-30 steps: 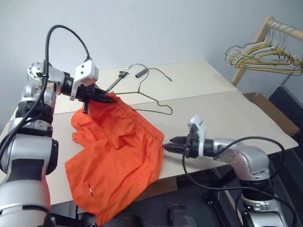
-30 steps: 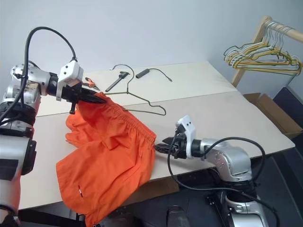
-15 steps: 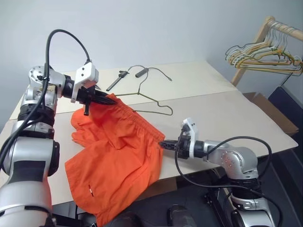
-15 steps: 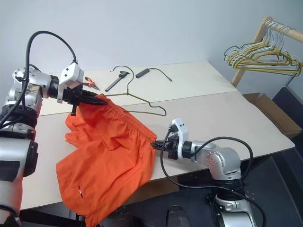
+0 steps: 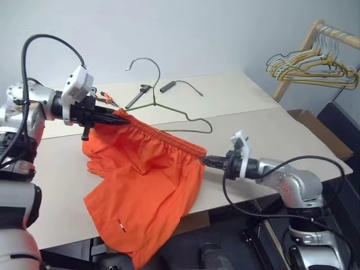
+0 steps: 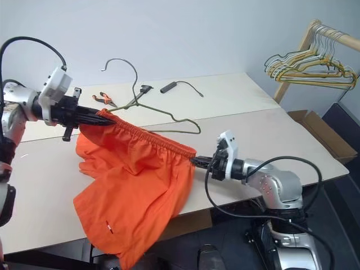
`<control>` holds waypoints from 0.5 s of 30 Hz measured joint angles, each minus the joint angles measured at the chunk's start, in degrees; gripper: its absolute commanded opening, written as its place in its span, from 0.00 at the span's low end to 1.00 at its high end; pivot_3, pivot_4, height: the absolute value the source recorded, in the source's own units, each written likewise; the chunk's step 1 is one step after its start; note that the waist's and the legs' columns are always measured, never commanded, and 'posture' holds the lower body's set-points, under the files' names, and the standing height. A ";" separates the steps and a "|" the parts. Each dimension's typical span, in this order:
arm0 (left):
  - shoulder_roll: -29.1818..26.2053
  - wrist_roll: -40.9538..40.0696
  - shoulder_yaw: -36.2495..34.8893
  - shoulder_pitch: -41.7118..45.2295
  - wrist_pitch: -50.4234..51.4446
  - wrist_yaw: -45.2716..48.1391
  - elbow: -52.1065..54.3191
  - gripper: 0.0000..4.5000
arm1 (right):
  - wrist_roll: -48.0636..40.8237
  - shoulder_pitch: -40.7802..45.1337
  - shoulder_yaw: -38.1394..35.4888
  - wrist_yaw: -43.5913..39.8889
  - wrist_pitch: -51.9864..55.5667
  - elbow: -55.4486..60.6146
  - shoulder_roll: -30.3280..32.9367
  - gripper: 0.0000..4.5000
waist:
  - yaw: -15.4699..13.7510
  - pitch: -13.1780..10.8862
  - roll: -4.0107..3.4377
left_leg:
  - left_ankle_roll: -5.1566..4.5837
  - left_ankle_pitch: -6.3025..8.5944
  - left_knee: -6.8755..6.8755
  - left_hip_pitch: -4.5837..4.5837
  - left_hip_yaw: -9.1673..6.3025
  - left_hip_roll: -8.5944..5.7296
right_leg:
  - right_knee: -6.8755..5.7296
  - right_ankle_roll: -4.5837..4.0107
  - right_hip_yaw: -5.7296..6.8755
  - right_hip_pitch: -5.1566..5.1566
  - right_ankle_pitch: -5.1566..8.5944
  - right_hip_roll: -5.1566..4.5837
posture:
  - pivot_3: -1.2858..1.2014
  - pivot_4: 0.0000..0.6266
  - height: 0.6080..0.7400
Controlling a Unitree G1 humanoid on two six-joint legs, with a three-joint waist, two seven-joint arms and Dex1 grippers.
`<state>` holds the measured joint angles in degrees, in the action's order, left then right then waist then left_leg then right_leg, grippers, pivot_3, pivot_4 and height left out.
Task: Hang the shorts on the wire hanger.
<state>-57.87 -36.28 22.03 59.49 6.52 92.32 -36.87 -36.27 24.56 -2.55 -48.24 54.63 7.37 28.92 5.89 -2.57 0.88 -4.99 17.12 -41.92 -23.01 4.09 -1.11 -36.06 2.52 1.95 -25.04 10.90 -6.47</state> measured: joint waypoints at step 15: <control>-1.71 -0.74 6.39 -1.58 -1.67 -0.05 1.25 0.00 | 4.18 5.04 3.30 -8.39 -9.21 -11.58 5.97 0.01 | -0.33 0.00 0.00 | 0.19 -0.11 0.01 0.14 0.55 0.01 | -0.03 0.07 -0.47 -0.06 0.01 0.07 | 0.46 0.00 1.00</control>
<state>-59.58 -37.02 28.42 57.91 4.85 92.27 -35.63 -32.09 29.60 0.75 -56.63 45.42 -4.21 34.90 5.57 -2.57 0.88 -4.81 17.00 -41.91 -22.87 4.64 -1.10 -36.09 2.58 1.48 -25.10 10.91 -6.40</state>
